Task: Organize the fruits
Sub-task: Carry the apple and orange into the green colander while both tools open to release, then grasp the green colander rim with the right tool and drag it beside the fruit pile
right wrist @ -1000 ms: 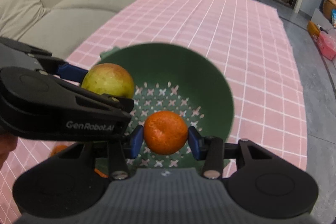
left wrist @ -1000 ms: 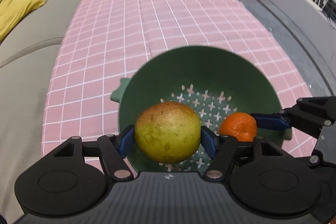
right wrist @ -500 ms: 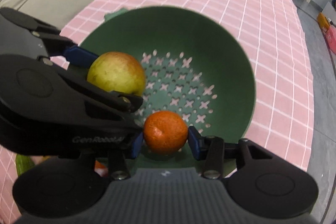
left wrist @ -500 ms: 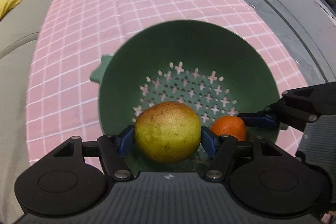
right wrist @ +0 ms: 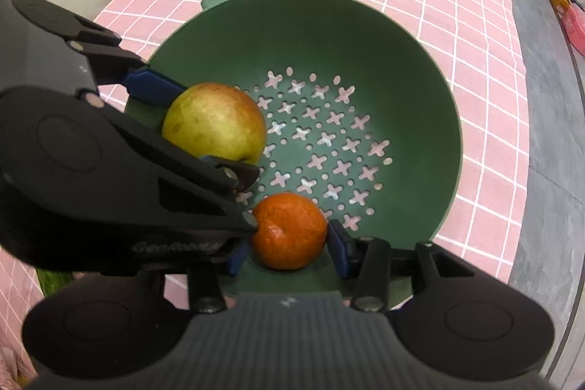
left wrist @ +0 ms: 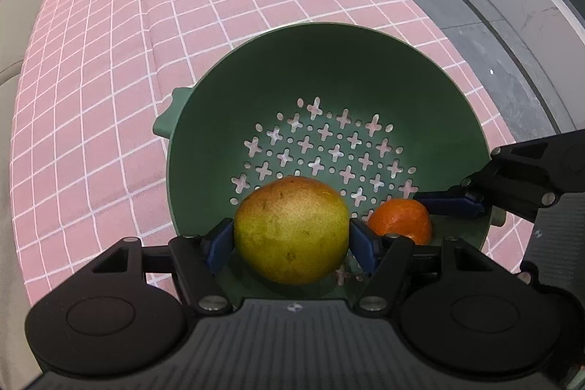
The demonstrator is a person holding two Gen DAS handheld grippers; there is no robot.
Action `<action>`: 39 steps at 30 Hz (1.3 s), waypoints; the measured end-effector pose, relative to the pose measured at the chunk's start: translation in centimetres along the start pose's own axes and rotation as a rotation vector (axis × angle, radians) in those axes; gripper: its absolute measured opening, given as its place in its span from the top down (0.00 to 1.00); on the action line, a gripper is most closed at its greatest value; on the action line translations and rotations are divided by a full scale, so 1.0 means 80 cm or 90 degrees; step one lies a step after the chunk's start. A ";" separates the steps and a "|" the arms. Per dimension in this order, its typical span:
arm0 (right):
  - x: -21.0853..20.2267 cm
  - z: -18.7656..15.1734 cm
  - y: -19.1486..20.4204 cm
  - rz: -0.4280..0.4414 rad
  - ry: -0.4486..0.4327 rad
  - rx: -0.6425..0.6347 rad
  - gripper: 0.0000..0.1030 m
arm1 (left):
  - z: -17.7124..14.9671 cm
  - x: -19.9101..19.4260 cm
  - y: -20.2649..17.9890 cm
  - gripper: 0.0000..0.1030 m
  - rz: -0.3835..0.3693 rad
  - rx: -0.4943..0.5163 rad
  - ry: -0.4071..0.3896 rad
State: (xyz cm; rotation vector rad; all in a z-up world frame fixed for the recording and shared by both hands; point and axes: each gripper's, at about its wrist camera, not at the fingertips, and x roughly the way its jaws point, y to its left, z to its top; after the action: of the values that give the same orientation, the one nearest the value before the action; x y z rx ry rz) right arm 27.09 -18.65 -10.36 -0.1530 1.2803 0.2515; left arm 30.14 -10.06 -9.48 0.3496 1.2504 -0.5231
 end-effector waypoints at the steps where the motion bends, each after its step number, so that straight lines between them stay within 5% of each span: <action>1: 0.001 0.002 0.001 0.008 0.000 -0.003 0.58 | 0.004 0.004 -0.001 0.25 0.002 0.005 0.003; 11: -0.004 -0.008 -0.017 0.018 -0.010 -0.011 0.49 | 0.005 -0.009 0.006 0.19 -0.016 -0.023 -0.024; 15: -0.015 -0.013 -0.018 0.017 -0.025 -0.001 0.38 | 0.000 -0.027 0.006 0.19 -0.037 -0.030 -0.057; 19: -0.038 -0.021 -0.019 0.015 -0.068 0.014 0.37 | -0.010 -0.056 0.007 0.21 -0.043 -0.037 -0.108; 23: -0.069 -0.037 -0.025 -0.011 -0.132 0.048 0.37 | -0.026 -0.086 0.013 0.23 0.016 -0.054 -0.168; 26: -0.083 -0.052 -0.040 -0.047 -0.160 0.100 0.43 | -0.037 -0.093 0.027 0.25 0.042 -0.074 -0.186; 30: -0.082 -0.070 -0.070 -0.060 -0.169 0.198 0.48 | -0.043 -0.075 0.042 0.37 0.018 -0.109 -0.148; 39: -0.062 -0.081 -0.095 -0.013 -0.151 0.302 0.75 | -0.052 -0.041 0.063 0.70 -0.051 -0.210 -0.107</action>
State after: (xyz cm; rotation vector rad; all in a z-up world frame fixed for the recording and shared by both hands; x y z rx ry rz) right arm 21.87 -28.07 -7.65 0.2626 1.0703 -0.0555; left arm 28.84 -3.10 -7.65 -0.0225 1.1662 -0.3955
